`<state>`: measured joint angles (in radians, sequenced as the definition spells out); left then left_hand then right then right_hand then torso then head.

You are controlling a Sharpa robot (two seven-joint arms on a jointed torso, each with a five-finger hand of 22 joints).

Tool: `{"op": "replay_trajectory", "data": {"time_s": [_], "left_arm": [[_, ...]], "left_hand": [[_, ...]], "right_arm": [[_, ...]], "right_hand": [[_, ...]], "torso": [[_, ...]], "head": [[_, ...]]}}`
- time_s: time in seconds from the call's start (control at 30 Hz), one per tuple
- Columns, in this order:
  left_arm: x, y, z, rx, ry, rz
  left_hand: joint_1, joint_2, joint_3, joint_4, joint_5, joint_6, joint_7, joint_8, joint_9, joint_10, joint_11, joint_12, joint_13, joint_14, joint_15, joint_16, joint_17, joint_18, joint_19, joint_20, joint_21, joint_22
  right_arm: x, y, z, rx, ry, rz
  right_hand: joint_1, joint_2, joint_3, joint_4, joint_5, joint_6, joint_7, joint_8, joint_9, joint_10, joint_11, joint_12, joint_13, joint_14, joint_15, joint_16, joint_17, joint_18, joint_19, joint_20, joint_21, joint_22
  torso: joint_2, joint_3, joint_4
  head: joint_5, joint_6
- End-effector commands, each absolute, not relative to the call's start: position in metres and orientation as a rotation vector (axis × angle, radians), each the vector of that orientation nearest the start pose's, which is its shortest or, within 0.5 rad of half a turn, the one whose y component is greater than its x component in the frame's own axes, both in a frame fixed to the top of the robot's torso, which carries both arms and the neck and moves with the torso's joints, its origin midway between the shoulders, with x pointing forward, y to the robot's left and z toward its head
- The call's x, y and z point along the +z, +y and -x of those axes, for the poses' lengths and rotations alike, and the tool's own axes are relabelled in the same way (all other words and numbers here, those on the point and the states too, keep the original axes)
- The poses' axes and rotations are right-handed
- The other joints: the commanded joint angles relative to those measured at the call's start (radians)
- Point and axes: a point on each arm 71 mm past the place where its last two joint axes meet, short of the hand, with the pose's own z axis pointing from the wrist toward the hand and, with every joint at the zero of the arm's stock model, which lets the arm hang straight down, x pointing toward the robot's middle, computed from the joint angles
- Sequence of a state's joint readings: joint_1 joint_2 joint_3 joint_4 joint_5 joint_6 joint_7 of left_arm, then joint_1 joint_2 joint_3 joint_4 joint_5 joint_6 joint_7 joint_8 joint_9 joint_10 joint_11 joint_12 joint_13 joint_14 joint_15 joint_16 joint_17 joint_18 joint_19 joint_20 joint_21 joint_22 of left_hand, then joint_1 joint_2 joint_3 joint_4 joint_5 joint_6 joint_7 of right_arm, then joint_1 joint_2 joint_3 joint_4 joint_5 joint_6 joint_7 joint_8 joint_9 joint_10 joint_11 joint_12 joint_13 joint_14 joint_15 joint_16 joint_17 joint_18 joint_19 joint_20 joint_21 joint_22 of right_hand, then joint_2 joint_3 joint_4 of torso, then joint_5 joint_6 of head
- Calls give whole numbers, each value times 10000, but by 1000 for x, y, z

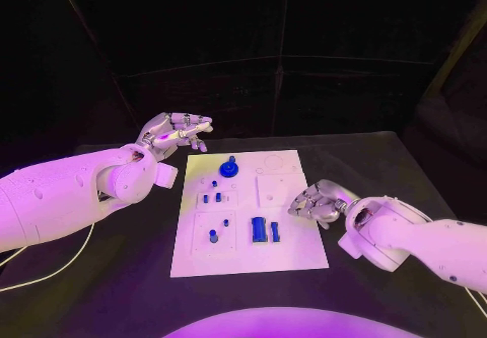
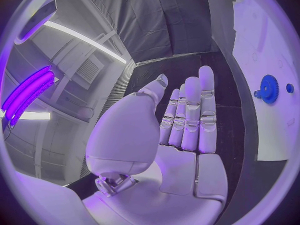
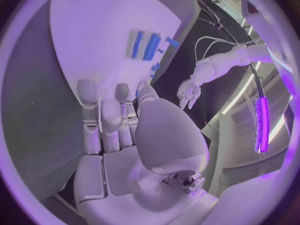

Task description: Assemble the parts on the task board

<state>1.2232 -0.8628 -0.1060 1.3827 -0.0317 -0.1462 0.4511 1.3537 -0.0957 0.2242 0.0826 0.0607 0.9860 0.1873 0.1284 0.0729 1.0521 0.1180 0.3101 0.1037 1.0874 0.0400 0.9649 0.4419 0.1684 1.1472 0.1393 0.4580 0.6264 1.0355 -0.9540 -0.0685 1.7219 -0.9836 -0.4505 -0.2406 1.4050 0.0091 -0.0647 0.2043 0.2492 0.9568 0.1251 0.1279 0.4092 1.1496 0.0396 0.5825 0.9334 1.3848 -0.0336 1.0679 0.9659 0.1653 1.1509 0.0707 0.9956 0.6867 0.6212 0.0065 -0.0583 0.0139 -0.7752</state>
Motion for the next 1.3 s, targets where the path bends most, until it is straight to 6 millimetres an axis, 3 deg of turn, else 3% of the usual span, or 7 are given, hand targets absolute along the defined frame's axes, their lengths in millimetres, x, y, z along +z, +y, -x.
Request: {"op": "replay_trajectory", "data": {"time_s": [0.03,0.7,0.73,0.9,0.93,1.27,1.3], "left_arm": [[-196,260,-511,-15430,13672,11127],[-223,256,-545,-14313,12341,12155],[-225,252,-542,-14442,13025,12000],[-226,249,-539,-14318,12997,12023],[-226,247,-537,-14266,12985,12032],[-231,217,-501,-13228,12654,12125],[-230,214,-497,-13111,12605,12126]], "left_hand": [[-10,117,-252,52,-67,-57,-4,77,3,-106,19,111,27,-476,80,-416,-270,121,-406,77,-413,-273],[711,790,-1517,282,-51,-127,-58,-413,-77,-175,524,-1981,-411,-1331,1119,-7499,-3292,182,-3571,1335,-3902,-3679],[-3604,957,-2242,-61,-607,-3046,-576,-1284,-729,-3260,-23,-2289,-1037,-4244,677,-8094,-3610,-434,-5927,510,-4580,-4426],[-5087,957,-2242,-826,-607,-4090,-791,-1284,-729,-4385,-174,-3101,-1037,-5217,506,-8378,-4419,-512,-6779,235,-4580,-4732],[-5354,957,-2242,-826,-607,-4272,-822,-1284,-729,-4581,-207,-3101,-1037,-5396,476,-8417,-4419,-561,-6929,179,-4580,-4781],[-8282,957,-2242,-826,-607,-6276,-1873,-1284,-729,-6704,-1180,-3101,-1037,-7357,-400,-8854,-4419,-820,-8557,-385,-4580,-5314],[-8487,957,-2242,-826,-607,-6412,-1873,-1284,-729,-6854,-1180,-3101,-1037,-7494,-400,-8893,-4419,-884,-8671,-425,-4580,-5348]], "right_arm": [[-246,-219,-435,11096,17888,-7724],[-233,-222,-540,13606,14471,-9429],[-238,-223,-537,12575,15050,-9317],[-238,-220,-533,12632,14808,-9496],[-237,-219,-531,12652,14711,-9570],[-230,-202,-492,12660,12979,-11120],[-229,-200,-487,12622,12842,-11269]], "right_hand": [[482,68,123,-79,-398,97,160,-214,-259,-532,175,-1757,-1525,-1132,170,-3252,-2850,190,-786,157,-1774,-1629],[1061,-69,881,-342,-664,-3,677,-651,-2422,-411,1071,-5182,-8228,-3046,1523,-9936,-7687,197,-1730,1583,-7951,-5696],[-3405,-91,647,-814,-1211,-2868,52,-1279,-2885,-3718,619,-5825,-8499,-6361,1185,-10679,-8223,-400,-4734,911,-8515,-6015],[-4933,-91,647,-1013,-1379,-3788,-89,-1279,-3097,-4794,495,-5825,-9334,-7306,1051,-10679,-8489,-428,-5576,675,-8754,-6867],[-5324,-91,647,-1059,-1430,-4036,-138,-1279,-3140,-5083,456,-5825,-9334,-7587,336,-10679,-8541,-521,-5832,616,-8804,-6867],[-8415,-91,647,-2043,-2492,-5998,-536,-1279,-4092,-7356,-396,-5825,-9334,-9808,336,-10679,-8937,-788,-7845,149,-9209,-6867],[-8632,-91,647,-2043,-2492,-6139,-1251,-1279,-4092,-7513,-396,-5825,-9334,-9965,336,-10679,-9659,-837,-7986,113,-9242,-6867]], "torso": [[-342,-73,57],[-556,-3,85],[-599,-35,47],[-647,-43,200],[-667,-47,261],[-770,-65,583],[-770,-65,583]], "head": [[-74,149],[-158,1371],[-150,1268],[-147,1406],[-146,1461],[-139,1752],[-139,1752]]}}
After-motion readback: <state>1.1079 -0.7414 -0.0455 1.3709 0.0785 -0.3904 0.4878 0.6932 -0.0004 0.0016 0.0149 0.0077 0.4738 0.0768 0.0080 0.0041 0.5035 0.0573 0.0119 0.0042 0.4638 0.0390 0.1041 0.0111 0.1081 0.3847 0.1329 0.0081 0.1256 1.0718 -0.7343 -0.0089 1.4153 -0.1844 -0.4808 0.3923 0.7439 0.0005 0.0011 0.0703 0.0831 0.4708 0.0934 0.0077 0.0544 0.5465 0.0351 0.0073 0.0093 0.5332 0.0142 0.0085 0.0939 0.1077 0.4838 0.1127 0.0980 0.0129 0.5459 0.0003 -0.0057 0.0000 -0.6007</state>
